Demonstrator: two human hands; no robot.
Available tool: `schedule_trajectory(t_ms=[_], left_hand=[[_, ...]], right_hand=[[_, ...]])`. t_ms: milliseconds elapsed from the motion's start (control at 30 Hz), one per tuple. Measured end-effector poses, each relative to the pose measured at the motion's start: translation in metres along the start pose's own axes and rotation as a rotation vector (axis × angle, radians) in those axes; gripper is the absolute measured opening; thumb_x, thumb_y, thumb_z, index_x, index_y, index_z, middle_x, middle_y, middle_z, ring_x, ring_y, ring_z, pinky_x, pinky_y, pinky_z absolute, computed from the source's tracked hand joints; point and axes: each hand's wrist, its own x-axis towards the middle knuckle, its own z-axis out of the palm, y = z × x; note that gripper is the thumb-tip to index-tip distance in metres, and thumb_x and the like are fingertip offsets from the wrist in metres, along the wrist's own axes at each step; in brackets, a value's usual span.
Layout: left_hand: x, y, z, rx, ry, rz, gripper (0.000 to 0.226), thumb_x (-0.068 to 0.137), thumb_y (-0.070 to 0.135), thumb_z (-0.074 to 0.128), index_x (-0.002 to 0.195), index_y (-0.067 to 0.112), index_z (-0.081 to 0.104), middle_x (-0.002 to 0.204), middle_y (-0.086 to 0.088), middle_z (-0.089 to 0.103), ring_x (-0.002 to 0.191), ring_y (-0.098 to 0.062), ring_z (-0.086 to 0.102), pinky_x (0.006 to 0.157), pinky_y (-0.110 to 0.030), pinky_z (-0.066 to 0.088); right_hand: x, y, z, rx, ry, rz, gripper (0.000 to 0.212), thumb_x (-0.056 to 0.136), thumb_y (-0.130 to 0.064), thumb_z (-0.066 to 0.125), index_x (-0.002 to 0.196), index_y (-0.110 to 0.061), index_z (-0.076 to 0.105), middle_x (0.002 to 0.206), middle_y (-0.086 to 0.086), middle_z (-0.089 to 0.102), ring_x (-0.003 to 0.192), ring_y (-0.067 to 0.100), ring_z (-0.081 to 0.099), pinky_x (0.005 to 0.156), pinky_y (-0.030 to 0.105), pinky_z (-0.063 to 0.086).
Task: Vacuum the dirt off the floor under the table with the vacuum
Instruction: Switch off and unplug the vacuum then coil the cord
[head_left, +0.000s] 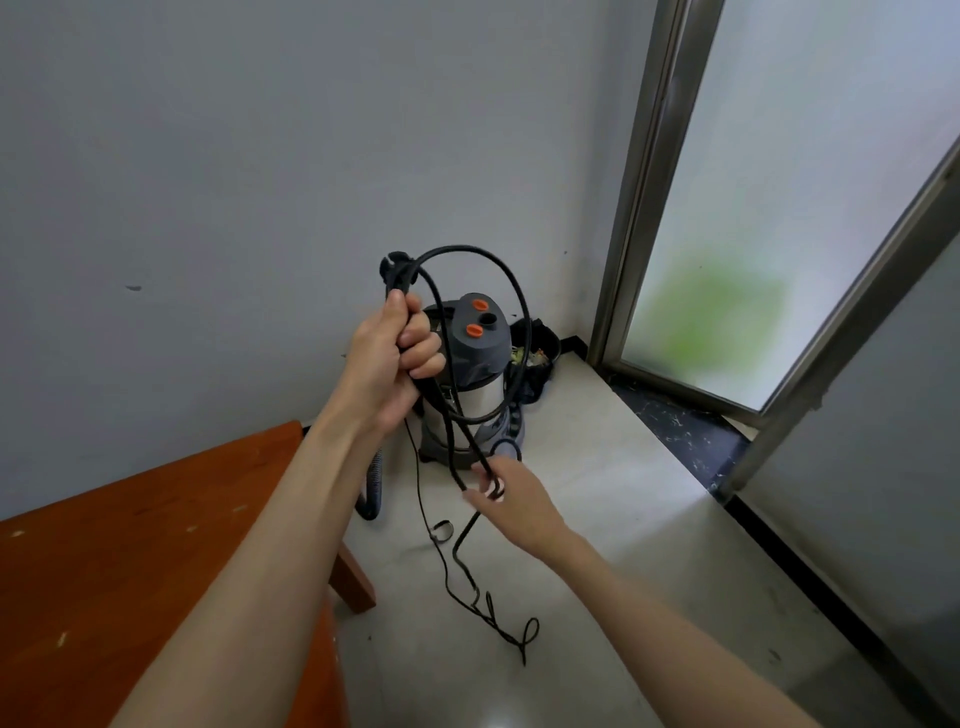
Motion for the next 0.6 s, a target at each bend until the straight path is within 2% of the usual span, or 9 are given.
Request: schedule_trajectory(t_ms=[100, 167, 233, 300, 367, 433, 467, 533, 600], left_hand=[[-0.007, 0.003, -0.006, -0.065, 0.047, 0.004, 0.036, 0.104, 0.028, 0.023, 0.077, 0.015, 0.044, 0.046, 0.009, 0.029, 0.035, -0.002, 0.023, 0.037, -0.015, 0.019], [-0.012, 0.003, -0.009, -0.104, 0.059, 0.010, 0.037, 0.104, 0.028, 0.022, 0.077, 0.015, 0.045, 0.047, 0.009, 0.029, 0.035, -0.002, 0.024, 0.036, -0.014, 0.020], [-0.015, 0.004, -0.008, -0.124, 0.059, 0.024, 0.037, 0.104, 0.028, 0.022, 0.078, 0.015, 0.045, 0.047, 0.009, 0.028, 0.035, -0.002, 0.023, 0.036, -0.014, 0.020], [-0.018, 0.007, -0.004, -0.130, 0.050, 0.041, 0.038, 0.104, 0.029, 0.022, 0.078, 0.015, 0.046, 0.047, 0.009, 0.029, 0.035, -0.002, 0.023, 0.036, -0.014, 0.021], [-0.021, 0.012, -0.002, -0.142, 0.033, 0.059, 0.038, 0.104, 0.030, 0.022, 0.078, 0.016, 0.046, 0.048, 0.010, 0.029, 0.035, -0.002, 0.024, 0.036, -0.014, 0.022], [-0.023, 0.018, -0.001, -0.149, 0.018, 0.084, 0.038, 0.104, 0.031, 0.022, 0.078, 0.016, 0.046, 0.047, 0.010, 0.030, 0.035, -0.001, 0.024, 0.035, -0.014, 0.023], [-0.025, 0.021, -0.002, -0.141, 0.020, 0.096, 0.038, 0.104, 0.031, 0.022, 0.079, 0.016, 0.046, 0.047, 0.010, 0.030, 0.035, -0.001, 0.024, 0.035, -0.014, 0.023], [-0.029, 0.026, -0.009, -0.094, 0.052, 0.119, 0.038, 0.104, 0.031, 0.021, 0.079, 0.016, 0.045, 0.048, 0.009, 0.029, 0.036, -0.002, 0.024, 0.036, -0.014, 0.023], [-0.033, 0.030, -0.021, 0.006, 0.110, 0.134, 0.037, 0.104, 0.031, 0.021, 0.080, 0.016, 0.045, 0.049, 0.010, 0.029, 0.037, -0.002, 0.023, 0.036, -0.015, 0.023]], right_hand=[[0.005, 0.008, -0.006, -0.067, 0.170, -0.004, 0.026, 0.089, -0.016, 0.060, 0.115, -0.014, 0.055, 0.106, -0.008, 0.055, 0.100, 0.010, 0.052, 0.083, 0.020, 0.043], [0.008, 0.008, -0.011, 0.030, 0.254, 0.048, 0.055, 0.087, -0.017, 0.065, 0.136, -0.017, 0.040, 0.130, -0.015, 0.040, 0.121, 0.002, 0.037, 0.097, 0.014, 0.031], [0.010, 0.005, -0.011, 0.154, 0.296, 0.210, 0.082, 0.087, -0.024, 0.067, 0.151, -0.015, 0.015, 0.155, -0.005, 0.014, 0.142, 0.010, 0.015, 0.110, 0.019, 0.016], [0.009, -0.001, -0.007, 0.360, 0.203, 0.481, 0.093, 0.090, -0.037, 0.063, 0.152, -0.011, -0.001, 0.160, 0.006, -0.005, 0.147, 0.021, 0.003, 0.115, 0.030, 0.012], [0.007, -0.002, 0.003, 0.614, -0.048, 0.695, 0.083, 0.093, -0.049, 0.050, 0.152, -0.010, 0.007, 0.158, 0.013, 0.012, 0.145, 0.026, 0.015, 0.115, 0.038, 0.015], [0.006, -0.003, 0.017, 0.751, -0.372, 0.785, 0.067, 0.094, -0.057, 0.043, 0.146, -0.019, 0.024, 0.144, 0.017, 0.043, 0.136, 0.030, 0.036, 0.114, 0.045, 0.017], [0.006, -0.002, 0.026, 0.800, -0.449, 0.796, 0.054, 0.095, -0.052, 0.044, 0.135, -0.018, 0.035, 0.126, 0.018, 0.060, 0.123, 0.029, 0.052, 0.110, 0.045, 0.023], [0.010, 0.004, 0.038, 0.880, -0.368, 0.799, 0.028, 0.098, -0.031, 0.050, 0.108, -0.006, 0.049, 0.076, 0.011, 0.065, 0.075, 0.023, 0.063, 0.086, 0.037, 0.045], [0.012, 0.013, 0.038, 0.747, -0.169, 0.810, 0.019, 0.098, -0.019, 0.051, 0.086, -0.005, 0.047, 0.060, 0.008, 0.046, 0.051, 0.018, 0.044, 0.059, 0.033, 0.047]])
